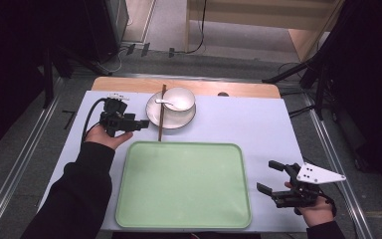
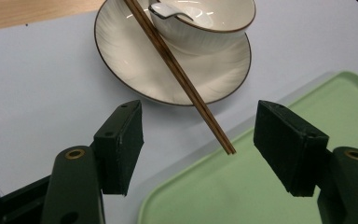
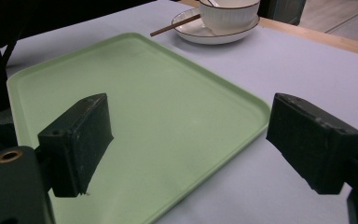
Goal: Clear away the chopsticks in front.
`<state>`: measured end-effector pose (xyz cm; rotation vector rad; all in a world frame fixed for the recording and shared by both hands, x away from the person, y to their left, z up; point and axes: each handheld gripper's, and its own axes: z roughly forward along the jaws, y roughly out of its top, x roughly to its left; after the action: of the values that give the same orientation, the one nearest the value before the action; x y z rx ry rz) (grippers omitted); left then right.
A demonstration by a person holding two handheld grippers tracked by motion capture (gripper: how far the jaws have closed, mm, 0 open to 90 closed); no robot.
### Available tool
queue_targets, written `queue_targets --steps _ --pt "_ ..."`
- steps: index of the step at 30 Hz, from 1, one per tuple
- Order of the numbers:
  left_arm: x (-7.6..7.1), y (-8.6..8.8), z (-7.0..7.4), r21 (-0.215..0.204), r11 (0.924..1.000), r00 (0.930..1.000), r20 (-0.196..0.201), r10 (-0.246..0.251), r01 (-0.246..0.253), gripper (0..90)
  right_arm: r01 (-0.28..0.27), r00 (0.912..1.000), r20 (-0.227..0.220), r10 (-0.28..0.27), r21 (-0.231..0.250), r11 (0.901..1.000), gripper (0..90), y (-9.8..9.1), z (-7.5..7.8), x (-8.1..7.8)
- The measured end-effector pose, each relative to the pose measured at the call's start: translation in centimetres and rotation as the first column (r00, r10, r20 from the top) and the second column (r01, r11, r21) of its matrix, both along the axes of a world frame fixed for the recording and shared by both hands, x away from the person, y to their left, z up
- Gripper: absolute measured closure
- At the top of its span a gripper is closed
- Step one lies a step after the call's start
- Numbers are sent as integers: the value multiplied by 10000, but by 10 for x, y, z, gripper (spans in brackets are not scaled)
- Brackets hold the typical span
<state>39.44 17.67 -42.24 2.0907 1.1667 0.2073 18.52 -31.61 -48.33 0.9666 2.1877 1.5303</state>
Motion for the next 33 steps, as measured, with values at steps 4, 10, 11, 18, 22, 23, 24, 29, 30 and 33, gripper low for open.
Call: queue_targets --steps 4,10,11,18,22,23,24,29,30,33 --pt "10 -9 0 50 10000 10000 -29 54 -54 348 -48 10000 27 48 -12 10000 148 1 1 1" --pt "28 -19 -1 278 9989 9992 -18 388 -387 348 101 9999 39 -101 -3 9999 148 1 2 1" --pt "31 -22 -1 314 9986 9990 -27 438 -437 350 96 9999 49 -96 1 10000 147 0 2 1" --pt "52 -44 -10 1112 9921 9978 -249 606 -575 389 -15 10000 20 15 -221 9998 147 2 1 2" --pt "61 -51 -23 1022 9918 9948 -588 829 -766 484 -5 10000 10 5 -183 9998 148 0 1 0" --pt "62 -53 -26 1033 9913 9941 -623 886 -818 491 13 10000 57 -12 -192 9998 148 0 1 0" --pt "64 -55 -29 1072 9905 9937 -632 928 -857 502 21 10000 87 -20 -138 9999 148 -1 1 0" --pt "71 -58 -40 811 9871 9863 -796 1448 -1383 548 14 9999 169 -13 -83 10000 148 -1 2 -2" --pt "71 -59 -41 819 9865 9859 -779 1481 -1417 551 2 9998 176 -1 -70 10000 148 -1 2 -2" --pt "73 -61 -45 910 9830 9837 -695 1661 -1596 561 -13 9998 179 14 -82 10000 148 -1 2 -2"
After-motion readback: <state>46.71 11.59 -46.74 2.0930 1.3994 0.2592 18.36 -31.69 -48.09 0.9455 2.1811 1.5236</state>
